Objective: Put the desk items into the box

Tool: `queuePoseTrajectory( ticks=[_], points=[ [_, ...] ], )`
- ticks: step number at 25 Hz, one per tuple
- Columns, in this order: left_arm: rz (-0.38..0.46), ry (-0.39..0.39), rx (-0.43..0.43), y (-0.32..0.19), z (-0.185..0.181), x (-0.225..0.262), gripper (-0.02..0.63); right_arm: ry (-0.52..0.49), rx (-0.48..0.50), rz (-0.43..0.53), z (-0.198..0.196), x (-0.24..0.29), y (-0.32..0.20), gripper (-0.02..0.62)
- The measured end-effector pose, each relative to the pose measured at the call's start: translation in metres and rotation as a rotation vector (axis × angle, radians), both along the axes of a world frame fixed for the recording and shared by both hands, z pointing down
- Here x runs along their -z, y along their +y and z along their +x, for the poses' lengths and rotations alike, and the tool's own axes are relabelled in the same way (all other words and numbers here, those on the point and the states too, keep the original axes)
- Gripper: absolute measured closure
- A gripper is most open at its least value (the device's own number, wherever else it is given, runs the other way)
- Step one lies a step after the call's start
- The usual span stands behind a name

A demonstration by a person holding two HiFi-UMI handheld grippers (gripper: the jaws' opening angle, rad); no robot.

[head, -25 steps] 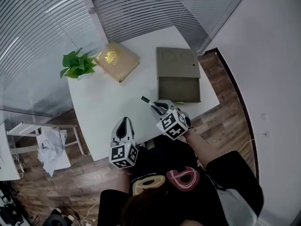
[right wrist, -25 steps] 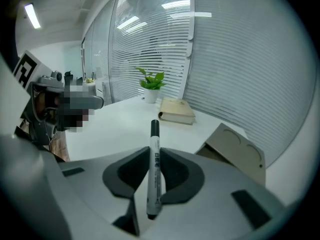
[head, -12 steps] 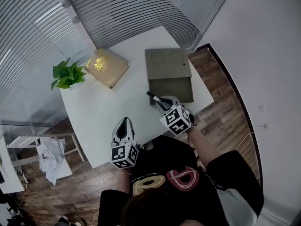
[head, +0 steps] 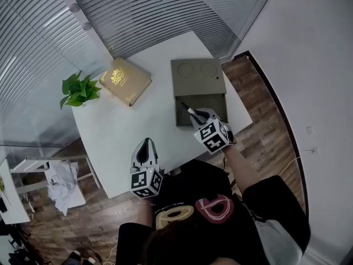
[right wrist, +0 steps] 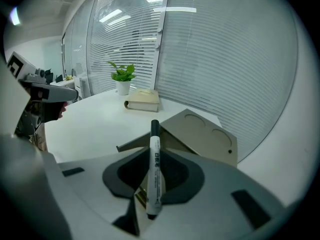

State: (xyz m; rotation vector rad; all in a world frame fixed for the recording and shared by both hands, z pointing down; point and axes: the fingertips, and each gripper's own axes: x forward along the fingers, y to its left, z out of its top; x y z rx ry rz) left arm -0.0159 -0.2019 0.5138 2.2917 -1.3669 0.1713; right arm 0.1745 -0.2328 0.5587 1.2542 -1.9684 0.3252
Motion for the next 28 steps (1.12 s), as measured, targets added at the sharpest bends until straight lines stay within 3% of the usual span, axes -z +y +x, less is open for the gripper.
queuePoseTrajectory(
  ticks=[15,28],
  points=[
    [-0.018,-0.025,0.049,-0.014,0.004,-0.005,0.589,0.062,0.036,-0.098,0.023,-0.039,-0.02,0.522],
    [-0.043,-0.054,0.114,-0.013,-0.005,-0.011,0.588,0.056,0.034,-0.153,0.036,-0.06,-0.029,0.522]
  ],
)
